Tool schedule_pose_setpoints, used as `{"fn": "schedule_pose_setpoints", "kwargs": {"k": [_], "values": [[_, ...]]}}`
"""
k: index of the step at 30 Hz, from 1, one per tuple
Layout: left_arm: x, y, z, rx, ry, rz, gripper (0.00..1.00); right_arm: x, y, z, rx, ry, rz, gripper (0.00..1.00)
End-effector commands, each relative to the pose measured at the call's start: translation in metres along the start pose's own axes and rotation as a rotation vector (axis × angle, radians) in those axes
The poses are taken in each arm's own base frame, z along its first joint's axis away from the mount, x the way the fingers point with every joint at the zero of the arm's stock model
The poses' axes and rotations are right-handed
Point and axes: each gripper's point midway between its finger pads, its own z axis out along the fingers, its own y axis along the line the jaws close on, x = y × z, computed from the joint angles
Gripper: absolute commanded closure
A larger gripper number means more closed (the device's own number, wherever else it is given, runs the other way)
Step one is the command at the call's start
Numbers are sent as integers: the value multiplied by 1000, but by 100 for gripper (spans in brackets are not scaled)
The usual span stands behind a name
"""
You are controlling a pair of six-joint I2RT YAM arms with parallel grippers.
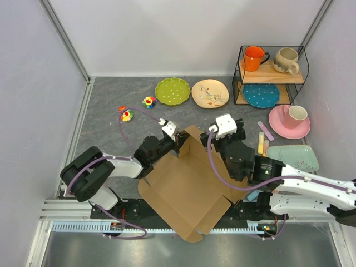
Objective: Fold the paper box
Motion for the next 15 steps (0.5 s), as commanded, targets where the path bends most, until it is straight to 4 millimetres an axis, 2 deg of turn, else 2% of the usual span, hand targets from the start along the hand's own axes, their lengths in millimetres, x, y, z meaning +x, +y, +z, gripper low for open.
{"fn": "schedule_pose_setpoints", "kwargs": {"k": [1, 2, 3, 4, 6, 7, 8, 11, 15], "values": [[13, 9, -10, -92, 29, 30, 98, 6, 21, 22, 3, 42, 71, 12], [15, 10, -11, -104, 25, 35, 98, 14, 29, 31, 1, 68, 69, 16], [16, 7, -11, -102, 26, 35, 98, 12, 33, 37, -6, 71, 93, 27], [17, 7, -11, -110, 27, 34, 98, 14, 40, 42, -29, 81, 105, 32], [19, 8, -13, -140, 30, 30, 98, 22, 38, 59, -11, 108, 142, 46], [20, 10, -14, -157, 31, 26, 98, 25, 46, 65, -54, 119, 167, 47], [21, 13, -16, -186, 33, 20, 96, 33, 40, 75, -36, 140, 175, 48], [27, 12, -19, -214, 43, 7, 87, 50, 49, 87, -57, 181, 163, 48], [31, 8, -23, -219, 51, -8, 73, 76, 65, 93, -90, 234, 123, 49]]}}
